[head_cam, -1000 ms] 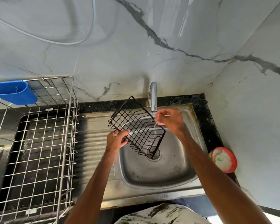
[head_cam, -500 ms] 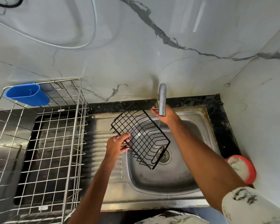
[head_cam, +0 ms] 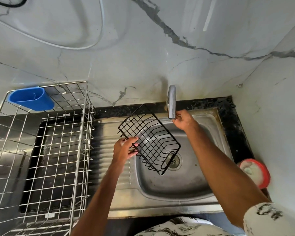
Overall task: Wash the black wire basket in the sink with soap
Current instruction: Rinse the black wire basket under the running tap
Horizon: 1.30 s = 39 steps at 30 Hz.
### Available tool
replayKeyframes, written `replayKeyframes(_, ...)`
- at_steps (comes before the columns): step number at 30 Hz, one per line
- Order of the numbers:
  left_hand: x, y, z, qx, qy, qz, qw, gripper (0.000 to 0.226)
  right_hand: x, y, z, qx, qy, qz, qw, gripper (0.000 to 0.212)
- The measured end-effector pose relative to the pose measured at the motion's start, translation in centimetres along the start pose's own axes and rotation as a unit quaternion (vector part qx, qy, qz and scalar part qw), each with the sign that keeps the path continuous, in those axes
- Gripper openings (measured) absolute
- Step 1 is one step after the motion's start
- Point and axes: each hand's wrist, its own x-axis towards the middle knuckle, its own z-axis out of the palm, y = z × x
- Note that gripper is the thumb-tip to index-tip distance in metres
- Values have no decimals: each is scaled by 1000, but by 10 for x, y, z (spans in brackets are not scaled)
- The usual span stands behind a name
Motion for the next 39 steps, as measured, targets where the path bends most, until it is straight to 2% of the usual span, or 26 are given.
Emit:
replayKeyframes(2, -5, 2, 2, 3, -5, 2, 1000, 112, -2, 0, -12, -50, -14, -3, 999, 39)
replayKeyframes(5, -13, 3, 6, 8, -7, 17, 1000, 121, -25, 3, -35, -153, -47, -31, 987, 36)
replayKeyframes(7, -15, 2, 6, 14, -4, 20, 1000, 127, -38, 7, -45, -232, -88, -77, 966, 36)
replayKeyframes(9, -24, 4, 8, 24, -11, 30, 999, 128, -58, 19, -53, -368, -108, -138, 913, 34)
replayKeyframes(11, -42, 9, 11, 43, -9, 49, 998, 118, -77, 36, -59, -491, -125, -170, 845, 34)
replayKeyframes(13, -58, 11, 12, 81, 3, 70, 994, 107, -85, 52, -67, -567, -160, -185, 786, 41)
replayKeyframes(16, -77, 10, 7, 186, 5, 140, 973, 99, -92, 71, -77, -659, -132, -285, 684, 40)
replayKeyframes(17, -84, 11, 2, 233, 1, 166, 958, 91, -94, 75, -79, -660, -117, -313, 673, 34)
replayKeyframes(18, -91, 11, -3, 276, -7, 178, 945, 89, -99, 79, -79, -650, -110, -324, 679, 29)
replayKeyframes(19, -97, 10, -8, 306, -19, 193, 932, 102, -102, 82, -79, -642, -108, -332, 682, 27)
replayKeyframes(21, -105, 9, -18, 330, -34, 210, 920, 128, -115, 85, -78, -671, -65, -332, 659, 27)
replayKeyframes(22, -109, 9, -21, 326, -44, 227, 917, 130, -121, 86, -79, -684, -28, -334, 648, 28)
replayKeyframes(23, -113, 9, -23, 319, -57, 240, 915, 124, -126, 86, -82, -678, -7, -351, 645, 28)
replayKeyframes(25, -122, 10, -21, 307, -86, 269, 909, 90, -142, 86, -86, -644, 2, -406, 648, 28)
replayKeyframes(26, -122, 9, -20, 308, -98, 287, 902, 82, -146, 87, -87, -633, 9, -432, 642, 32)
replayKeyframes(27, -124, 9, -18, 303, -112, 301, 897, 80, -148, 87, -91, -626, 22, -459, 631, 34)
replayKeyframes(31, -127, 15, -4, 294, -140, 353, 877, 84, -155, 85, -107, -576, 58, -526, 623, 21)
replayKeyframes(36, -134, 33, 20, 334, -152, 405, 838, 84, -157, 70, -117, -534, 96, -526, 655, 10)
replayKeyframes(39, -142, 40, 34, 360, -136, 443, 810, 94, -154, 63, -120, -486, 86, -499, 712, 19)
